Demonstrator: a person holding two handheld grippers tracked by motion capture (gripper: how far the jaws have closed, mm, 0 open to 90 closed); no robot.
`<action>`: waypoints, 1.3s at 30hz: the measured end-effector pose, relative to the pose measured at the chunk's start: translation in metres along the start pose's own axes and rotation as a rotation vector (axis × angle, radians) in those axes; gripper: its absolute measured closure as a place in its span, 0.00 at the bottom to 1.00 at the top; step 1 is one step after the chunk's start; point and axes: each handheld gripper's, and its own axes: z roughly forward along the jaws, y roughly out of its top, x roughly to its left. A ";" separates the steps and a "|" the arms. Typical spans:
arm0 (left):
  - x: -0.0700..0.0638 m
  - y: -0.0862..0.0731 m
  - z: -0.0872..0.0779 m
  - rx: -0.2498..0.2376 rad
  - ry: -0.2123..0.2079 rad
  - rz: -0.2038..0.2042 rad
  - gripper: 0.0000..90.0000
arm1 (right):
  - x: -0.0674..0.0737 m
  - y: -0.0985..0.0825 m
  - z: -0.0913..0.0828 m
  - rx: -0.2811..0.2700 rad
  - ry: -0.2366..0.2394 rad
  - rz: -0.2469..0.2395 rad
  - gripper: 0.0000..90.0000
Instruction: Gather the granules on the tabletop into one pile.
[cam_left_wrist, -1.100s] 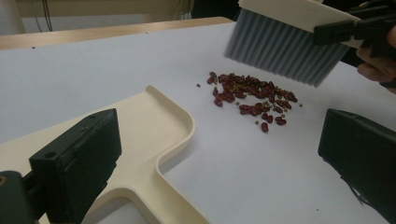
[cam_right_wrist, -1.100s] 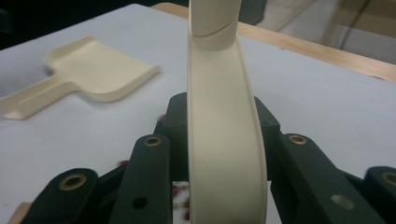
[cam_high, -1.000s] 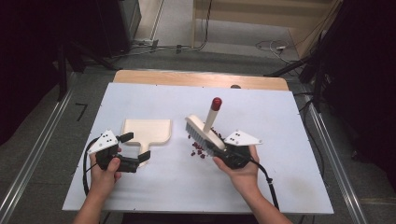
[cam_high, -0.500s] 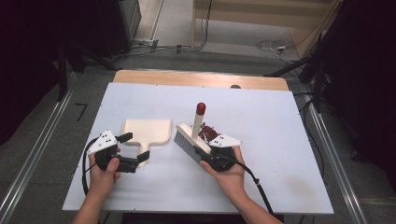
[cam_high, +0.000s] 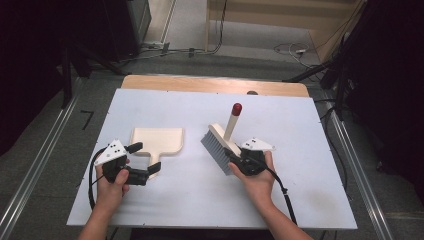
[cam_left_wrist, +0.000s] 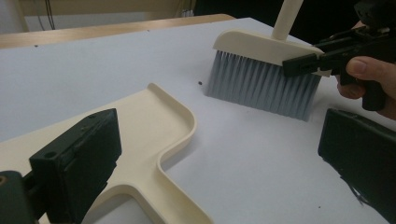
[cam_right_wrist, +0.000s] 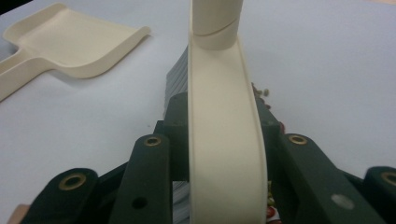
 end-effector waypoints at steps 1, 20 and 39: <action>0.000 0.000 0.000 -0.001 0.000 0.000 0.00 | 0.000 0.000 0.000 0.000 0.000 0.000 0.73; 0.000 0.000 0.000 0.004 0.002 0.004 0.00 | -0.026 -0.001 -0.009 -0.003 -0.094 0.051 0.73; -0.001 0.000 0.002 0.007 -0.001 0.002 0.00 | -0.042 -0.002 -0.017 -0.036 -0.068 0.110 0.73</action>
